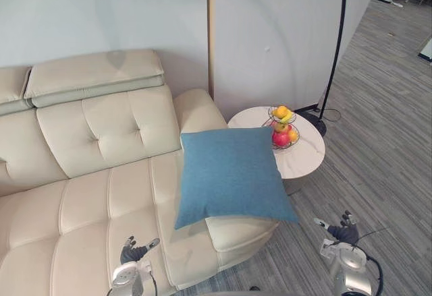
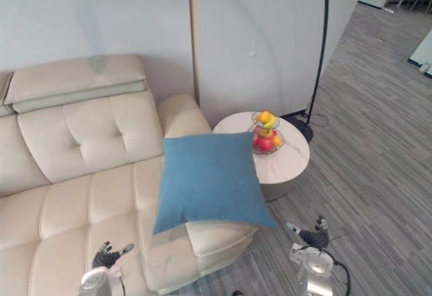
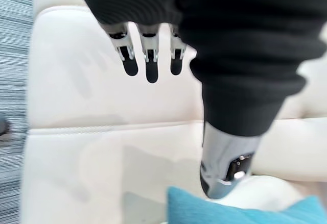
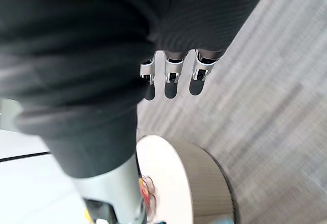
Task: Pick up cushions and gather them together orderly.
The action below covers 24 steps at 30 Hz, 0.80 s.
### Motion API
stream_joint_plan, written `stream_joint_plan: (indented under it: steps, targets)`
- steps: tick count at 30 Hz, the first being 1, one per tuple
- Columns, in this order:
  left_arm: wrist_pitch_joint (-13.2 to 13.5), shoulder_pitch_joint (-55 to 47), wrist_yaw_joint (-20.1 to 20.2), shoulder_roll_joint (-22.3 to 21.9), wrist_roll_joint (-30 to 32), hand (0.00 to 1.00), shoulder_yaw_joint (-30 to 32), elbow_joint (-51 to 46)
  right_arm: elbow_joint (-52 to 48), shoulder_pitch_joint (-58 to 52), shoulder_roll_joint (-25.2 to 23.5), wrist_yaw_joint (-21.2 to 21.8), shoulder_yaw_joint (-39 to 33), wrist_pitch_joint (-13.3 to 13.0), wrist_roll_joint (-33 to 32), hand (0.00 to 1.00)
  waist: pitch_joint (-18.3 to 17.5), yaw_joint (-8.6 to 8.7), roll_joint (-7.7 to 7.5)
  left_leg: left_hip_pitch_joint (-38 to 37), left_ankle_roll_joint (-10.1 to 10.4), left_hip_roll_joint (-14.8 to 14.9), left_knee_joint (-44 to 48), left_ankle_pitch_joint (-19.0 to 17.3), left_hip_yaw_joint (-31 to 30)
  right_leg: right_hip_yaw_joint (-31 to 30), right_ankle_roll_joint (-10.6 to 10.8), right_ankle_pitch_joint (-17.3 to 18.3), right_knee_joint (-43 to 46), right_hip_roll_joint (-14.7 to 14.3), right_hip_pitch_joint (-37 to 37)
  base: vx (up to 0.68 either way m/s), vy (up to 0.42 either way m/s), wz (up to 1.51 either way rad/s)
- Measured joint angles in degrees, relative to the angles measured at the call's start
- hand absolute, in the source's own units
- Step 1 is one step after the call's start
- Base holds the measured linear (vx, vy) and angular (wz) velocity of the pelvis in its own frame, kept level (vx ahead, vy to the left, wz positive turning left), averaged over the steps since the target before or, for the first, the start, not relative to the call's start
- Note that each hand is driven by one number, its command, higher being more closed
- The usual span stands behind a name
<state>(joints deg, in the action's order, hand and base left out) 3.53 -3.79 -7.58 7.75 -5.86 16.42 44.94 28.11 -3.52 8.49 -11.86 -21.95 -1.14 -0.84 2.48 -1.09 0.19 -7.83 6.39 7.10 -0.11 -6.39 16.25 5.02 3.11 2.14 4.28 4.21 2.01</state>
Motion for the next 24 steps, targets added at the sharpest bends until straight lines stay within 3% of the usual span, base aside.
stream_joint_plan:
  steps: [8, 13, 20, 21, 24]
  targets:
    - [0.1, 1.9, -0.9, 2.5, -2.2, 0.0, -4.9, -3.9, 0.1, 2.6, 3.7, 0.3, 5.0, 0.0, 0.8, 0.0, -0.3, 0.89, 0.8, 3.8, -0.6, -0.7, -0.6, 0.9, -2.6, -0.8, -0.3, -2.6, -2.0, -0.4, 3.0, 0.03, -0.001, -0.01]
    - [0.5, 8.9, -2.0, 3.1, -3.3, 0.0, -9.6, -4.6, 1.2, 11.3, 4.0, 0.6, 11.8, -0.2, 0.7, 0.0, 2.8, 0.85, 0.96, 7.9, -0.6, -0.9, 0.7, 1.2, -2.8, -1.1, -0.5, -2.9, -1.1, -0.3, 7.1, 0.06, 0.008, -0.01]
    - [0.9, 23.9, -3.0, 2.2, -3.9, 0.0, -18.2, -4.5, 2.7, 25.4, 3.4, -0.3, 20.5, -0.3, -1.7, 0.0, 9.4, -0.03, 0.5, 19.0, -0.7, -0.3, 11.4, 1.1, -4.2, -3.3, -0.8, -2.9, 6.4, 0.7, 16.1, -0.02, -0.006, 0.11]
    - [1.0, 27.1, -3.6, 1.8, -4.4, 1.0, -18.8, -3.2, 2.7, 27.4, 3.0, -0.7, 21.0, -0.3, -1.9, 1.0, 10.4, -0.19, 0.5, 21.2, -1.0, 0.1, 14.0, 0.7, -4.2, -3.6, -0.8, -2.9, 8.2, 0.7, 17.9, -0.07, -0.002, 0.03]
    - [1.1, 32.0, -3.8, 1.6, -4.9, 1.0, -20.4, -1.4, 2.7, 30.3, 2.6, -2.3, 22.7, -0.1, -3.1, 1.0, 11.9, -0.43, 0.5, 25.1, -1.2, 1.1, 17.8, -0.4, -4.2, -3.7, -1.1, -2.4, 10.8, 0.8, 21.2, -0.09, -0.006, 0.01]
